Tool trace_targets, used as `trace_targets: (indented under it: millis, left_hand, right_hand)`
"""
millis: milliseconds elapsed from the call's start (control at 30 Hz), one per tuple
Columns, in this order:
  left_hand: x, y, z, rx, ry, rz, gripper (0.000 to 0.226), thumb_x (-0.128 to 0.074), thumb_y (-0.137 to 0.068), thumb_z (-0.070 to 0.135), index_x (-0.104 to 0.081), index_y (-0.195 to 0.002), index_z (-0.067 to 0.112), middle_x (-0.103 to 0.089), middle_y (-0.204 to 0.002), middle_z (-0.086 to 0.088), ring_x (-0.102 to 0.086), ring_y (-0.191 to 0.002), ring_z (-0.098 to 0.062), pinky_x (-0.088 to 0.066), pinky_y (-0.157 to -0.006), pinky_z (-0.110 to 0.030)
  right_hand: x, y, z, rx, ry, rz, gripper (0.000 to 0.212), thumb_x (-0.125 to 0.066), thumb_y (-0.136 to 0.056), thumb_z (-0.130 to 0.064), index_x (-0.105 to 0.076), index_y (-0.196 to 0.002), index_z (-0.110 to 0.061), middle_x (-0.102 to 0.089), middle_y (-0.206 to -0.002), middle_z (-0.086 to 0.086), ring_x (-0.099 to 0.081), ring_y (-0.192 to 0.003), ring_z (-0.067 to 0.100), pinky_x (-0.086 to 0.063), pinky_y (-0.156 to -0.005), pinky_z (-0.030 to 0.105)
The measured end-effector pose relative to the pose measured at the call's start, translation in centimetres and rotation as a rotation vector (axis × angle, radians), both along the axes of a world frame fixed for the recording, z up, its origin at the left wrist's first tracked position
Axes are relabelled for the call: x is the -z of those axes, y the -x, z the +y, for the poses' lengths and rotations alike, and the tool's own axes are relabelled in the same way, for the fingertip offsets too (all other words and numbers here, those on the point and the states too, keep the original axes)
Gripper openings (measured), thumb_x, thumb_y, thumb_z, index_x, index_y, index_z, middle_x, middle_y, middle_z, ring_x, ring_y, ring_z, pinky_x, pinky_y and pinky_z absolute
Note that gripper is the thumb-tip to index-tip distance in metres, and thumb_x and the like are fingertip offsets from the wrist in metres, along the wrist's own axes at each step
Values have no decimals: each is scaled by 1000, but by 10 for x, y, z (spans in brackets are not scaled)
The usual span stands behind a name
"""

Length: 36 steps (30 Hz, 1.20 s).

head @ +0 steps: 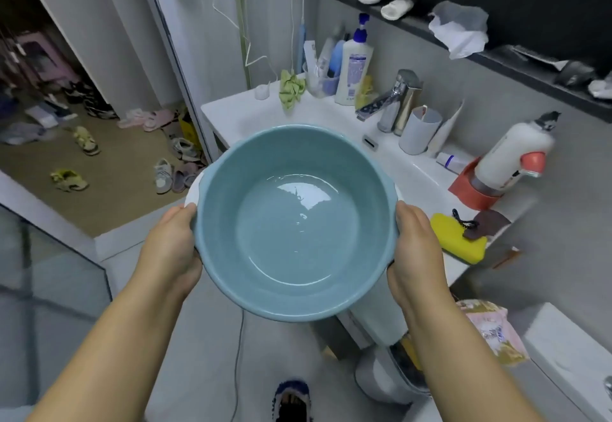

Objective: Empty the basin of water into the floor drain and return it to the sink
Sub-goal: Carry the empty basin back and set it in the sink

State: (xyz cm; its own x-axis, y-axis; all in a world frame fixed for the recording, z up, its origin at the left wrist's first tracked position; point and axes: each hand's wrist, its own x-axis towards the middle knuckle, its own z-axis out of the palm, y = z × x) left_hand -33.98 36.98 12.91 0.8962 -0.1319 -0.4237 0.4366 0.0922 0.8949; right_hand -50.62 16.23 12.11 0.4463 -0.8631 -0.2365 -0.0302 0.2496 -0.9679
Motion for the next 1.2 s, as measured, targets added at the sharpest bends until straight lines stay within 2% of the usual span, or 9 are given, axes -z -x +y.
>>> trace_targets:
  millis: [167,333,500,567,667,867,933,1067,1200]
  left_hand:
    - [-9,-62,-36,-11,3,-12,18,-44,-106,17,-57,-116,12,-65,-88,-2,-63,-71,-14,-51,-64,-31]
    - [-11,-118,-63,50,-10,-21,16,-45,-106,17,-60,-102,13,-65,-83,-1,-63,-65,-12,-50,-59,-29]
    - [-3,-185,-93,158,-5,-23,21,-48,-104,18,-61,-118,11,-70,-95,-5,-67,-77,-18,-54,-70,-35]
    - [3,-211,-105,227,1,-23,18,-47,-104,19,-62,-112,13,-71,-98,-8,-68,-80,-21,-56,-76,-39]
    - [14,-256,-125,360,0,-6,15,-48,-102,19,-61,-99,13,-64,-107,-15,-63,-96,-28,-51,-95,-49]
    - [27,-329,-152,571,-45,25,16,-47,-102,23,-58,-103,11,-61,-107,-13,-59,-96,-28,-50,-90,-48]
    - [27,-351,-162,633,-62,30,16,-47,-103,24,-58,-100,13,-61,-107,-12,-59,-94,-28,-49,-87,-47]
    - [31,-372,-181,699,-77,28,18,-49,-103,21,-59,-89,15,-60,-90,-10,-60,-81,-23,-49,-80,-42]
    - [41,-378,-196,768,-119,26,21,-49,-102,20,-57,-83,16,-59,-81,-4,-58,-74,-19,-48,-73,-36]
  right_hand:
    - [-9,-57,-30,34,-26,10,16,-52,-97,-30,-59,-91,-18,-56,-76,-11,-53,-74,13,-43,-73,35]
    - [-7,-102,-49,56,-54,11,18,-51,-98,-31,-58,-95,-15,-54,-82,-3,-52,-73,15,-42,-68,33]
    - [1,-145,-62,154,-72,9,20,-52,-95,-35,-59,-95,-17,-56,-84,1,-53,-78,20,-43,-73,39]
    - [3,-161,-63,204,-77,12,19,-52,-95,-35,-61,-98,-18,-59,-87,0,-56,-79,20,-45,-74,39]
    - [13,-191,-60,320,-72,38,18,-53,-96,-35,-62,-97,-20,-60,-87,-2,-58,-79,18,-46,-74,39]
    - [21,-238,-39,476,-117,90,22,-50,-92,-36,-60,-95,-17,-58,-88,2,-56,-75,19,-45,-67,36]
    - [22,-254,-32,513,-112,93,18,-49,-92,-34,-57,-87,-19,-56,-84,1,-53,-72,18,-44,-64,34]
    - [23,-268,-22,608,-125,98,19,-50,-94,-32,-55,-88,-14,-55,-80,-1,-52,-72,18,-43,-69,38]
    - [26,-267,-20,603,-134,151,35,-50,-87,-39,-53,-92,-5,-54,-82,3,-52,-73,22,-44,-69,41]
